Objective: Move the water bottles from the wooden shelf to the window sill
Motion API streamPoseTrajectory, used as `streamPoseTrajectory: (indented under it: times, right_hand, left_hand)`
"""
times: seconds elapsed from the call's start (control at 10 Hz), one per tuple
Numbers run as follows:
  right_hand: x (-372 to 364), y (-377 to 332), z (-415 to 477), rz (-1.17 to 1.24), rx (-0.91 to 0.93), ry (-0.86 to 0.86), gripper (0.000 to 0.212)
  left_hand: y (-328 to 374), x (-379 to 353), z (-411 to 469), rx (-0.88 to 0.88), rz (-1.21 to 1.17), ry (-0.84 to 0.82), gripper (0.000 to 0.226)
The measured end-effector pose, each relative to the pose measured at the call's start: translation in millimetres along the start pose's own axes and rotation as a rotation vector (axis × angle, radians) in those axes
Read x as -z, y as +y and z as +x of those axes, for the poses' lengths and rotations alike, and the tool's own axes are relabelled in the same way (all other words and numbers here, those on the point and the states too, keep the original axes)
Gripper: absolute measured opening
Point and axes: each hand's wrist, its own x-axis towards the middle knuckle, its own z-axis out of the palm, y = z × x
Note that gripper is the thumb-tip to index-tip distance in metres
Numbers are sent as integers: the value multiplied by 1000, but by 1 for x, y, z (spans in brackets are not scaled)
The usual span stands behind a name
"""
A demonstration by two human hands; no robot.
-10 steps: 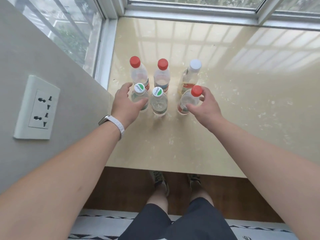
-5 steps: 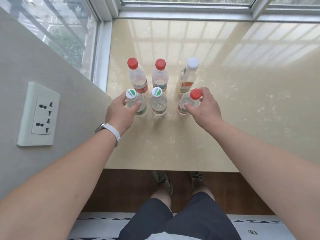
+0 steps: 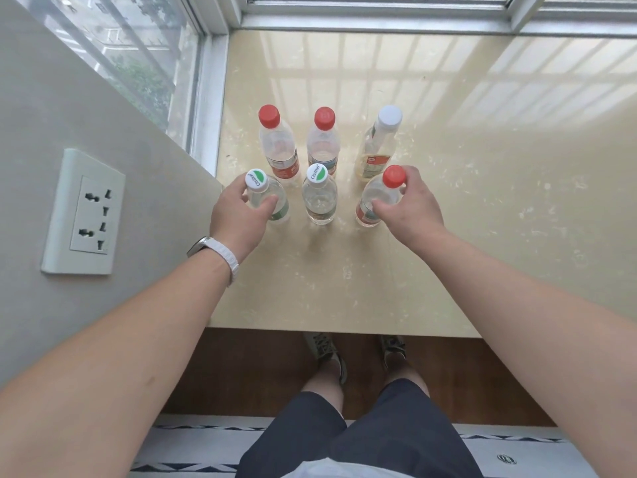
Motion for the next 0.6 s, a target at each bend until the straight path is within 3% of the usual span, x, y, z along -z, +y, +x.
streamPoseTrajectory:
  times: [0.2, 0.4, 0.6]
  right_hand:
    - [4, 1, -4, -4, -2, -23, 41]
    - [9, -3, -5, 9, -13, -59, 47]
    - [21, 0, -13, -53, 49, -70, 63]
  left_hand:
    - [3, -2, -2, 12, -51, 7, 33]
    - [4, -3, -4, -16, -34, -18, 44]
    - [10, 5, -6, 0, -29, -18, 76]
